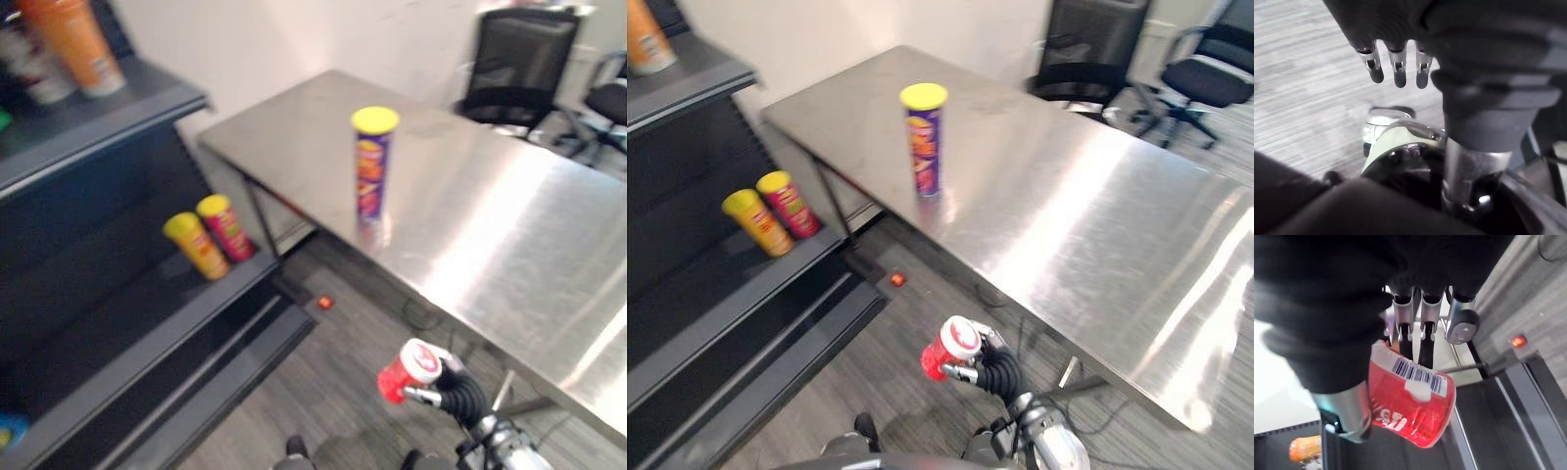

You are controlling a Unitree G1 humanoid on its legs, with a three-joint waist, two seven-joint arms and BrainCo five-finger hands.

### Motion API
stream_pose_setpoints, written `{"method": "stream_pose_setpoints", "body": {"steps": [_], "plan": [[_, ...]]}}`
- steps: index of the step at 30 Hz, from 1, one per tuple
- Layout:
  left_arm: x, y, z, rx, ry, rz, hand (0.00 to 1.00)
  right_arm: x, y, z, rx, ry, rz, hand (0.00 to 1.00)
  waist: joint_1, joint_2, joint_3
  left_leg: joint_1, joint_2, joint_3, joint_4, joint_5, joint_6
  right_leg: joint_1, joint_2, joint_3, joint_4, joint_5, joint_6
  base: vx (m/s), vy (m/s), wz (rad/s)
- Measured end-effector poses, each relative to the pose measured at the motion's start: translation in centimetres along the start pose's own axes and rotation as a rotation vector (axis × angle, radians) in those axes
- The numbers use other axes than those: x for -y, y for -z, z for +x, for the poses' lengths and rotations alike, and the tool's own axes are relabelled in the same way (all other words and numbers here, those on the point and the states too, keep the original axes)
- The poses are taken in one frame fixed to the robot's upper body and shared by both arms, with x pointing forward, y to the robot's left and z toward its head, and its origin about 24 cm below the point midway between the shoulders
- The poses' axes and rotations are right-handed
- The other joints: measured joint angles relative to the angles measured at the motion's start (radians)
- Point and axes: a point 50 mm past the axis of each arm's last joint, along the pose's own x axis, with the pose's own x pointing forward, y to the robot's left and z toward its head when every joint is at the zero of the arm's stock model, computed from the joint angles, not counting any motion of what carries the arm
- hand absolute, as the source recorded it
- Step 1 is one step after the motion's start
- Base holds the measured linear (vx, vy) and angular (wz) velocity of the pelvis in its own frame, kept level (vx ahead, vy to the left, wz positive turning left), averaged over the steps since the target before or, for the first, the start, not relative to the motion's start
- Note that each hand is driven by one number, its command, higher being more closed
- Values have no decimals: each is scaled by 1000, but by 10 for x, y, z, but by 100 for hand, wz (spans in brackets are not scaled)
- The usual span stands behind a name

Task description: Put the gum and the chips on the shelf.

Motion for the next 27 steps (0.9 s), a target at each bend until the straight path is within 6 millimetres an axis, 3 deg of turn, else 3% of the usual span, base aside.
{"method": "stream_pose_setpoints", "body": {"steps": [1, 2, 3, 8, 13, 15, 17, 18, 19, 20, 21, 22, 24, 25, 27], "plan": [[2, 3, -1, -2, 1, -16, 0, -1, 1, -1, -2, 1, 5, 100, 4, 5, 1, -2, 10, 28, 21, 1, -8, 1, -4, -15, 0, 5, 8, 98, 125, 114], [3, 4, 0, -14, -3, -30, 0, -1, 2, -1, -12, 4, 9, 100, 3, 16, -1, 9, 6, 48, -16, 18, -79, 10, -13, -44, -2, 13, 28, 54, 162, 76], [1, 2, 0, -4, -6, -27, 0, -1, 3, 2, -12, 3, 11, 100, 15, 13, -8, 15, -22, 42, -52, 37, -92, 12, -28, -48, -13, 30, 54, 19, 173, 67], [-1, 0, -1, 1, -5, 4, 0, -7, 2, 7, 2, -8, -3, 100, 11, -7, -18, 14, -81, 56, -89, 29, -77, 33, -47, -44, -107, 116, 95, 13, 145, 4], [-4, 0, -1, 5, -13, 6, 0, -18, -1, 17, 22, -67, -19, 100, 13, -16, -18, 10, -62, 91, -19, -22, -89, 29, -44, -17, -127, 137, 100, 31, 14, -25], [-3, 0, -1, 11, -12, 2, 0, -23, 0, 20, 24, -99, -16, 100, 17, -16, -17, -9, -37, 93, 49, -70, -98, 24, -45, -18, -106, 133, 96, 29, 12, -13], [-1, 2, -1, 14, -13, -8, 0, -26, 3, 20, 10, -114, -14, 100, 21, -8, -15, -17, -11, 84, 96, -113, -97, 6, -57, -33, -12, 134, 94, 26, 62, -1], [-1, 4, -1, 2, -18, -9, 0, -26, 8, 19, -13, -114, -9, 100, 19, 5, -6, 13, 7, 73, 98, -119, -96, -21, -82, -26, 131, 149, 72, 79, 124, 24], [-1, 4, -1, 0, -26, -7, 0, -28, 12, 17, -34, -115, 0, 100, 17, 5, 4, 69, 9, 54, 75, -120, -96, -43, -105, 22, 279, 194, 17, 89, 136, 34], [-3, 3, -1, 1, -30, -5, 0, -28, 13, 16, -39, -113, 3, 100, 17, 5, 14, 102, 10, 43, 62, -120, -96, -49, -111, 60, 344, 230, 8, 90, 131, 54], [-7, 2, -2, 5, -37, 1, 0, -29, 14, 14, -44, -104, 10, 100, 12, 7, 25, 149, 10, 3, 42, -120, -94, -73, -104, 168, 451, 301, 13, 84, 52, 87], [-8, 1, -2, 9, -32, 25, 0, -32, 16, 11, -49, -95, 32, 100, -1, 4, 24, 158, 16, -59, 36, -121, -92, -107, -57, 285, 533, 214, 47, 92, 11, 105], [-11, 2, -3, -2, -30, 54, 0, -31, 19, 5, -69, -75, 47, 100, -22, 8, 29, 144, 6, -154, 23, -117, -88, -128, 14, 378, 519, 60, 47, 128, -44, 140], [-9, 4, -3, -11, -27, 50, 0, -28, 20, 0, -77, -45, 53, 100, -23, 4, 31, 136, -25, -202, 15, -114, -83, -137, 17, 412, 441, 16, 42, 149, -50, 138], [-6, 2, -1, -12, -21, 59, 0, -19, 19, -2, -75, 5, 51, 100, -29, 5, 32, 110, -62, -256, 15, -113, -79, -165, 24, 521, 266, 10, 32, 133, -100, 101]]}}
